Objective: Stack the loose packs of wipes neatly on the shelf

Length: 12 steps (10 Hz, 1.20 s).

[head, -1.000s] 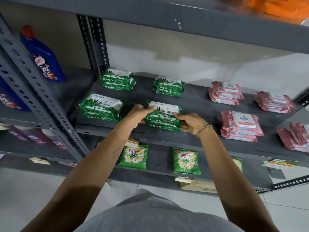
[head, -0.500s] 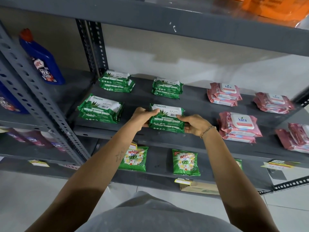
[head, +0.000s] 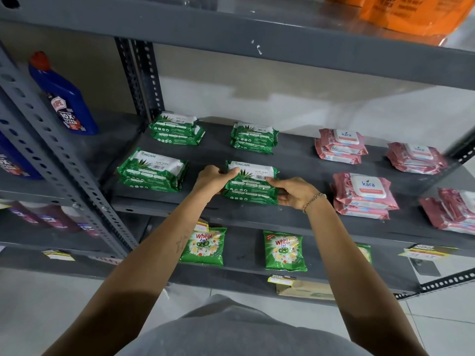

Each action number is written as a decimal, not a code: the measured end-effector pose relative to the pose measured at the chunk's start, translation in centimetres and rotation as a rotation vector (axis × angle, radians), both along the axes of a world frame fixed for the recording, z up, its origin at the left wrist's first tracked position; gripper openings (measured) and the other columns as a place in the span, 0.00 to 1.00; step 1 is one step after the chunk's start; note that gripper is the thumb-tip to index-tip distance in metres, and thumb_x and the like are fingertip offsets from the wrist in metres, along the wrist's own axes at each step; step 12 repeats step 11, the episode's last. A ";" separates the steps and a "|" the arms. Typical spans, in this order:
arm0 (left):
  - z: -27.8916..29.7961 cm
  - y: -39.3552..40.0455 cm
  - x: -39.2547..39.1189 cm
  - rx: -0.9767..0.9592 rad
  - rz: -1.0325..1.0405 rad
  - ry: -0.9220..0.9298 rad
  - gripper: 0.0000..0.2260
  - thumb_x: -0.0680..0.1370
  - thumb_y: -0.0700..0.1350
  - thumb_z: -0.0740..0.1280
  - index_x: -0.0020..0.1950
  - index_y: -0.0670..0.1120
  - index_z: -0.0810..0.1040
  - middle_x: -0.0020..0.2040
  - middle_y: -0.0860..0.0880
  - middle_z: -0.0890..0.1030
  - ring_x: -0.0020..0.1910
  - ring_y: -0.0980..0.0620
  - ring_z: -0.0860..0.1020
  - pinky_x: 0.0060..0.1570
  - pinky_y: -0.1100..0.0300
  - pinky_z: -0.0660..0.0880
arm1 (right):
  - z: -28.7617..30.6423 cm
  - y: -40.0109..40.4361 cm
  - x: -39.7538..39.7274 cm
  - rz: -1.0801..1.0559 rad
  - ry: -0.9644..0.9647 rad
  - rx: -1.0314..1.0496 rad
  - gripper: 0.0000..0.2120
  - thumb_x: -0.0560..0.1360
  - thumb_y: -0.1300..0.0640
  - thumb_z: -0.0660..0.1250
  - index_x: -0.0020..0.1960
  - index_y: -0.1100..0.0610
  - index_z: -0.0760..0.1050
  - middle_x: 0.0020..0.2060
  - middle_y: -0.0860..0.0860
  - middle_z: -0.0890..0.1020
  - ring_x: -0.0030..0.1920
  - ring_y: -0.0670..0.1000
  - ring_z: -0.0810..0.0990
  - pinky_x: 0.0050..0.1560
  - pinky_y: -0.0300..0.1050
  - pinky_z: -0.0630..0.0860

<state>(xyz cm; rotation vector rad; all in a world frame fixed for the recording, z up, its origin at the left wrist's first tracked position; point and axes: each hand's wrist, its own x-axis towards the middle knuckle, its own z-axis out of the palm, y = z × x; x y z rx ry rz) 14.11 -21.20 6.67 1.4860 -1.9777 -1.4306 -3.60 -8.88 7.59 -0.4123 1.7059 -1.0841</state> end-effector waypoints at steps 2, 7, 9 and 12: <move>1.4 1.9 -1.3 -0.685 0.023 -0.089 0.22 0.79 0.54 0.61 0.63 0.38 0.74 0.59 0.38 0.77 0.59 0.40 0.74 0.56 0.49 0.72 | 1.0 2.1 -0.9 -0.047 0.401 -0.056 0.23 0.73 0.47 0.68 0.58 0.65 0.77 0.51 0.61 0.82 0.54 0.59 0.80 0.57 0.49 0.76; -1.0 6.3 -8.1 -0.809 -0.376 -0.511 0.27 0.82 0.53 0.42 0.78 0.40 0.50 0.79 0.42 0.51 0.78 0.46 0.47 0.76 0.49 0.42 | 1.4 11.7 -12.9 0.172 1.416 0.144 0.17 0.80 0.53 0.50 0.57 0.61 0.72 0.62 0.57 0.74 0.65 0.56 0.70 0.65 0.57 0.63; -1.4 6.3 -8.1 -0.846 -0.384 -0.572 0.27 0.82 0.53 0.41 0.78 0.40 0.48 0.80 0.43 0.49 0.78 0.46 0.46 0.76 0.51 0.42 | 0.0 11.8 -13.4 0.163 1.450 0.141 0.21 0.81 0.52 0.49 0.68 0.61 0.68 0.68 0.57 0.72 0.71 0.57 0.65 0.68 0.57 0.61; -1.4 6.5 -8.1 -0.840 -0.367 -0.557 0.29 0.81 0.55 0.39 0.78 0.40 0.44 0.80 0.43 0.45 0.78 0.47 0.43 0.76 0.52 0.39 | -0.1 11.6 -13.6 0.142 1.422 0.120 0.21 0.80 0.50 0.47 0.63 0.61 0.70 0.66 0.56 0.73 0.70 0.55 0.64 0.69 0.61 0.59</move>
